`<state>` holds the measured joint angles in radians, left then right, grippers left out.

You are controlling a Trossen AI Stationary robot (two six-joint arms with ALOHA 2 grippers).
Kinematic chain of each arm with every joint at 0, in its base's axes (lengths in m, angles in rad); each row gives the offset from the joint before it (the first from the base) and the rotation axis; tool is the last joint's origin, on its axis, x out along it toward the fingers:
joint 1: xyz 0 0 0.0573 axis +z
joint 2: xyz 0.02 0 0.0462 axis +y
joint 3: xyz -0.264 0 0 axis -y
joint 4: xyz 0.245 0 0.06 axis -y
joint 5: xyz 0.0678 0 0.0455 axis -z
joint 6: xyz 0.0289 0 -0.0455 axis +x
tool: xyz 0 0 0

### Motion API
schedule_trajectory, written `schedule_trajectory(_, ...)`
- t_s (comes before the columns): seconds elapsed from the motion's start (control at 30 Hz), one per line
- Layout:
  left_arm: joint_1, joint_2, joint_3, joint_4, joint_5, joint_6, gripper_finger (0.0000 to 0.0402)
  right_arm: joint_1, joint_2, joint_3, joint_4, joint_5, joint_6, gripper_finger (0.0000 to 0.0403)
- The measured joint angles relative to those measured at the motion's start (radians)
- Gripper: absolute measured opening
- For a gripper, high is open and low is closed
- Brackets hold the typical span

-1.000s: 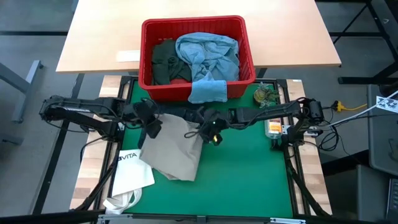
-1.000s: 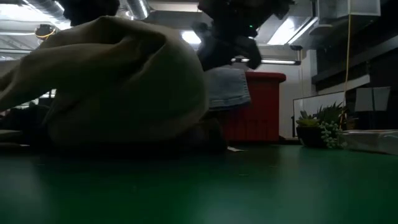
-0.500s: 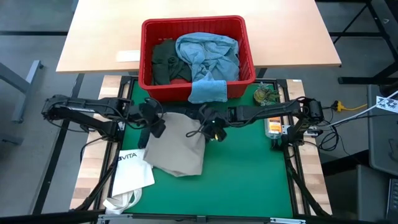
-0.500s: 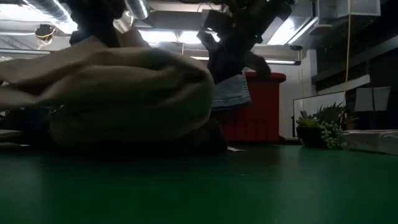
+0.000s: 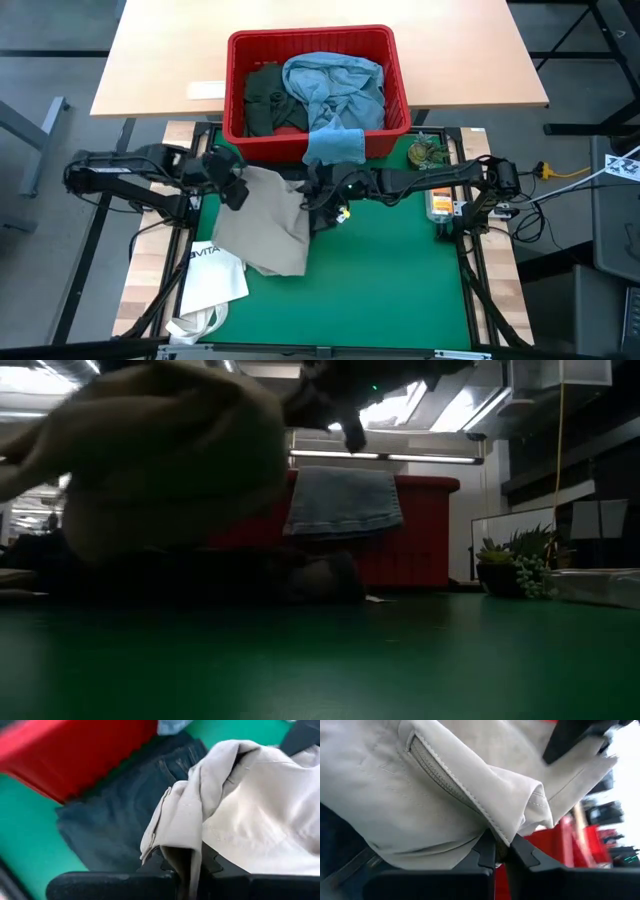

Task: Fold Laundry from Bin
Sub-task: Stack the folded brown shorts on top of the folded dark blue pants

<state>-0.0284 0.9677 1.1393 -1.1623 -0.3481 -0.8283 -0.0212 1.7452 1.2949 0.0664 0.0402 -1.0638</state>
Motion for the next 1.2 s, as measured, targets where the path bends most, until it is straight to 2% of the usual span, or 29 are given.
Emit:
schedule_trajectory(0.2,0.000,0.000,0.120,-0.079,-0.038,0.000,0.0011,-0.028,0.018,0.000,0.139,-0.075,-0.028,0.0018)
schedule_trajectory(0.4,0.000,0.000,0.135,-0.085,-0.115,0.022,0.0011,-0.097,0.031,0.001,0.124,-0.078,-0.014,0.0018)
schedule_trajectory(0.67,0.000,0.054,-0.060,-0.085,-0.089,-0.097,0.0011,-0.152,0.080,-0.001,-0.069,-0.069,0.034,0.0019)
schedule_trajectory(0.93,0.041,0.093,-0.269,0.037,-0.119,-0.139,0.0011,-0.155,0.081,0.000,-0.174,0.133,-0.041,0.0019)
schedule_trajectory(1.07,0.081,0.093,-0.357,0.164,-0.139,-0.121,0.0012,-0.155,0.081,0.000,-0.191,0.186,-0.068,0.0019)
schedule_trajectory(1.2,0.121,0.093,-0.390,0.227,-0.159,-0.078,0.0012,-0.168,0.081,0.000,-0.209,0.230,-0.069,0.0019)
